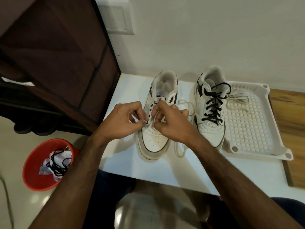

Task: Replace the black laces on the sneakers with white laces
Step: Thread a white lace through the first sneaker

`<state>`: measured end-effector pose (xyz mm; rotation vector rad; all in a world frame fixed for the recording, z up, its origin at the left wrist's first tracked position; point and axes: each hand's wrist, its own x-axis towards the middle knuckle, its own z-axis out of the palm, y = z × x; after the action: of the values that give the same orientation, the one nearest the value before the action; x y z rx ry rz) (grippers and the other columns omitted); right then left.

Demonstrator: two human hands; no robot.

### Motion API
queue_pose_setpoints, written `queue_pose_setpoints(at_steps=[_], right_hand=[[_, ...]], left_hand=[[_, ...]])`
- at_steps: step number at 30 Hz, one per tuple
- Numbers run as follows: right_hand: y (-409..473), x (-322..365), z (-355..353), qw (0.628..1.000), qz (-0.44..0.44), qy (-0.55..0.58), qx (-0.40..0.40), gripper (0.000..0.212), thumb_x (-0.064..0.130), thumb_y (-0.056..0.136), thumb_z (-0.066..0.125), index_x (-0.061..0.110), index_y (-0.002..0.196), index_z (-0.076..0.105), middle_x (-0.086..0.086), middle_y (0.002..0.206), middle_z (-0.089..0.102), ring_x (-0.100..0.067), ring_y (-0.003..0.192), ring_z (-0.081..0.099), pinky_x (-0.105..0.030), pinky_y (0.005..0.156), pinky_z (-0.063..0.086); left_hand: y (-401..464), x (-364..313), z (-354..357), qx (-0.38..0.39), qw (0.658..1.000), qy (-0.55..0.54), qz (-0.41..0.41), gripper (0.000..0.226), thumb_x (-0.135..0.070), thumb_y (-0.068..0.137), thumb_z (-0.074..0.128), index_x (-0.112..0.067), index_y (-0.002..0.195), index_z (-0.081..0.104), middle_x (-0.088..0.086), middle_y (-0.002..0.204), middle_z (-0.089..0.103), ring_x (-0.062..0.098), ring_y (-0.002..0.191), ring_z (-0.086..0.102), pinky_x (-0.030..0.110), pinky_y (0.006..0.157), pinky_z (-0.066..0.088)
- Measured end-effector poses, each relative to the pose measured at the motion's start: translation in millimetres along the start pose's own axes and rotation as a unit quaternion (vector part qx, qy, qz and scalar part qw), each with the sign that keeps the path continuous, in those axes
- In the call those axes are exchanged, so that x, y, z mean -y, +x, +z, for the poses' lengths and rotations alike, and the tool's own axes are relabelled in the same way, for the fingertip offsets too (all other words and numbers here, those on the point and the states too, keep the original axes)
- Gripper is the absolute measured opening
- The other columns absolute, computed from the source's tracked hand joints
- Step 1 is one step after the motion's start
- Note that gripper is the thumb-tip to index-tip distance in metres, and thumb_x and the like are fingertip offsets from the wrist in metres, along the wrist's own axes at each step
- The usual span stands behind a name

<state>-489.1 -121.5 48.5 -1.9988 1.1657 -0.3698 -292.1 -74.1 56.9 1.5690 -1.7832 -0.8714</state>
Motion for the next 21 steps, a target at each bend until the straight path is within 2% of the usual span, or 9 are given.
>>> queue_pose_setpoints(at_steps=[2, 5, 8, 10, 12, 14, 17, 19, 21], right_hand=[[2, -2, -2, 1.000, -0.002, 0.021, 0.006, 0.020, 0.016, 0.092, 0.063, 0.030, 0.103, 0.054, 0.016, 0.067, 0.065, 0.002, 0.079, 0.057, -0.038, 0.083, 0.026], [4, -4, -3, 0.999, 0.007, 0.045, -0.005, 0.008, 0.022, 0.099, 0.060, 0.029, 0.098, 0.056, 0.025, 0.054, 0.058, 0.006, 0.065, 0.056, -0.038, 0.086, 0.031], [4, -3, -7, 0.993, 0.017, 0.117, -0.001, 0.007, 0.027, 0.100, 0.061, 0.026, 0.094, 0.063, 0.016, 0.044, 0.049, -0.003, 0.046, 0.047, -0.031, 0.070, 0.035], [4, 1, -8, 0.991, 0.007, 0.130, 0.011, 0.003, 0.027, 0.096, 0.067, 0.027, 0.098, 0.069, 0.016, 0.050, 0.050, -0.003, 0.050, 0.045, -0.029, 0.063, 0.038], [3, 5, -1, 0.998, -0.012, 0.067, 0.002, 0.011, 0.030, 0.092, 0.071, 0.033, 0.103, 0.072, 0.019, 0.070, 0.058, 0.001, 0.067, 0.052, -0.033, 0.075, 0.041], [1, 7, 13, 0.999, -0.023, -0.017, -0.042, 0.011, 0.036, 0.091, 0.071, 0.035, 0.102, 0.072, 0.015, 0.087, 0.059, 0.000, 0.081, 0.052, -0.037, 0.085, 0.035], [2, 6, 29, 0.991, -0.031, -0.089, -0.094, 0.006, 0.036, 0.093, 0.069, 0.032, 0.096, 0.073, 0.013, 0.088, 0.051, -0.004, 0.082, 0.049, -0.036, 0.084, 0.030], [3, 4, 33, 0.992, -0.026, -0.081, -0.098, 0.003, 0.033, 0.092, 0.072, 0.031, 0.094, 0.074, 0.013, 0.091, 0.051, -0.007, 0.086, 0.053, -0.039, 0.087, 0.038], [3, 4, 34, 0.994, -0.016, -0.028, -0.104, 0.004, 0.029, 0.087, 0.077, 0.031, 0.089, 0.075, 0.013, 0.092, 0.051, -0.007, 0.089, 0.056, -0.045, 0.089, 0.046]], left_hand=[[1, 1, 0, -0.004, 1.000, -0.028, -0.007, 0.016, 0.004, 0.084, 0.073, -0.007, 0.080, 0.061, -0.007, 0.089, 0.077, 0.017, 0.088, 0.074, 0.043, 0.078, 0.061], [1, 2, -2, -0.006, 0.997, -0.070, -0.016, 0.016, 0.010, 0.085, 0.070, -0.002, 0.082, 0.060, -0.001, 0.089, 0.077, 0.021, 0.086, 0.074, 0.046, 0.076, 0.062], [2, 2, -1, -0.028, 0.996, -0.089, -0.003, 0.014, 0.008, 0.084, 0.071, -0.002, 0.083, 0.062, 0.003, 0.087, 0.073, 0.024, 0.083, 0.073, 0.052, 0.070, 0.060], [4, 3, -3, -0.045, 0.997, -0.063, 0.018, 0.014, 0.000, 0.082, 0.075, -0.008, 0.083, 0.064, 0.000, 0.087, 0.069, 0.022, 0.084, 0.070, 0.049, 0.066, 0.057], [4, 4, -3, -0.051, 0.997, -0.028, 0.045, 0.017, -0.002, 0.081, 0.078, -0.012, 0.082, 0.065, -0.002, 0.091, 0.064, 0.019, 0.086, 0.067, 0.045, 0.064, 0.054], [5, 4, -1, -0.048, 0.997, -0.026, 0.045, 0.017, -0.001, 0.080, 0.078, -0.015, 0.081, 0.067, -0.003, 0.095, 0.061, 0.018, 0.088, 0.066, 0.041, 0.065, 0.053], [5, 9, 1, -0.012, 0.999, -0.035, 0.011, 0.015, -0.004, 0.084, 0.078, -0.015, 0.086, 0.069, -0.004, 0.101, 0.063, 0.017, 0.097, 0.067, 0.039, 0.080, 0.058], [3, 16, -2, 0.042, 0.997, -0.054, -0.034, 0.018, -0.009, 0.087, 0.079, -0.017, 0.097, 0.066, -0.006, 0.104, 0.067, 0.015, 0.107, 0.066, 0.043, 0.092, 0.057], [1, 20, -3, 0.064, 0.995, -0.056, -0.057, 0.028, -0.011, 0.085, 0.081, -0.020, 0.104, 0.062, -0.008, 0.107, 0.068, 0.013, 0.113, 0.064, 0.041, 0.096, 0.056]])
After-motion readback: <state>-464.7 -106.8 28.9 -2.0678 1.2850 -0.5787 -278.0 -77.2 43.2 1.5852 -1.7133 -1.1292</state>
